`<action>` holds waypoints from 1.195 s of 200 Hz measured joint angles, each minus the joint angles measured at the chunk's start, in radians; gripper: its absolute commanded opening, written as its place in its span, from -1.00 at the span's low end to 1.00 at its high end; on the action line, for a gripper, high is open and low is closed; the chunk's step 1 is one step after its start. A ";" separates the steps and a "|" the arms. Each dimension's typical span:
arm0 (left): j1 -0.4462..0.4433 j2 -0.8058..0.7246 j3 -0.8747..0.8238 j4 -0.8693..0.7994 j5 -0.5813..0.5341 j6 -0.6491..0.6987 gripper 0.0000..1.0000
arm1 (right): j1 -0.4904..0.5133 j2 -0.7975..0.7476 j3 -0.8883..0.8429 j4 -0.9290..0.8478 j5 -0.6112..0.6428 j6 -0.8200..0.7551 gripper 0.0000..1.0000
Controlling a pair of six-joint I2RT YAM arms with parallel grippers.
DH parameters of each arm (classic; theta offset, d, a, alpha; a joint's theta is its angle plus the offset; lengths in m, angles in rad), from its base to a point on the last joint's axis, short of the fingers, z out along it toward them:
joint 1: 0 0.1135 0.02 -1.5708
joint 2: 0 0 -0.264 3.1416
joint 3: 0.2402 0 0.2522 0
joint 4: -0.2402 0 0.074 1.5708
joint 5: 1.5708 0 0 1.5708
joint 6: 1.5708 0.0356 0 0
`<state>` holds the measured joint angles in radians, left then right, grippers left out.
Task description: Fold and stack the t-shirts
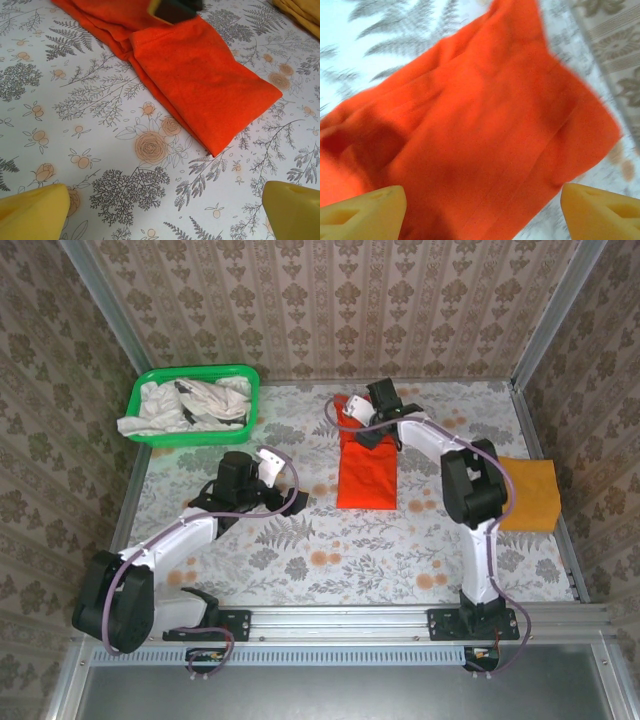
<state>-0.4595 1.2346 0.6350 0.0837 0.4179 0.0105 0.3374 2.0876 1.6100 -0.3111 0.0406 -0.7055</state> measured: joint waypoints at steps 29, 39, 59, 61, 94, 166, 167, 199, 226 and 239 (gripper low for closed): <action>0.059 0.002 -0.003 0.003 0.004 -0.052 1.00 | 0.030 -0.233 -0.247 -0.011 -0.111 -0.042 0.60; 0.080 0.008 -0.002 0.008 0.004 -0.080 1.00 | 0.058 -0.299 -0.302 -0.019 -0.129 -0.063 0.58; 0.109 0.032 -0.001 0.008 0.004 -0.133 1.00 | 0.133 -0.389 -0.390 -0.048 -0.143 -0.096 0.51; 0.109 0.035 -0.001 0.008 0.003 -0.137 0.99 | 0.138 -0.393 -0.395 -0.050 -0.143 -0.098 0.51; 0.120 0.066 0.006 0.006 0.003 -0.192 1.00 | 0.225 -0.405 -0.485 -0.130 -0.150 -0.121 0.20; 0.134 0.075 0.008 -0.005 0.000 -0.237 1.00 | 0.224 -0.303 -0.508 -0.160 -0.107 -0.128 0.05; 0.134 0.075 0.008 -0.005 0.000 -0.237 1.00 | 0.224 -0.301 -0.508 -0.160 -0.105 -0.129 0.04; 0.134 0.075 0.008 -0.009 0.000 -0.247 1.00 | 0.221 -0.254 -0.482 -0.147 -0.072 -0.135 -0.50; 0.134 0.077 0.008 -0.008 0.000 -0.272 0.99 | 0.222 -0.247 -0.474 -0.134 -0.058 -0.133 -0.94; 0.134 0.088 0.009 -0.007 0.000 -0.296 0.99 | 0.224 -0.252 -0.475 -0.135 -0.055 -0.130 -1.00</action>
<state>-0.3256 1.3224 0.6437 0.0765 0.4175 -0.2859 0.5613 1.8359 1.1347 -0.4458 -0.0139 -0.8360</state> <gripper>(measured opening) 0.997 0.045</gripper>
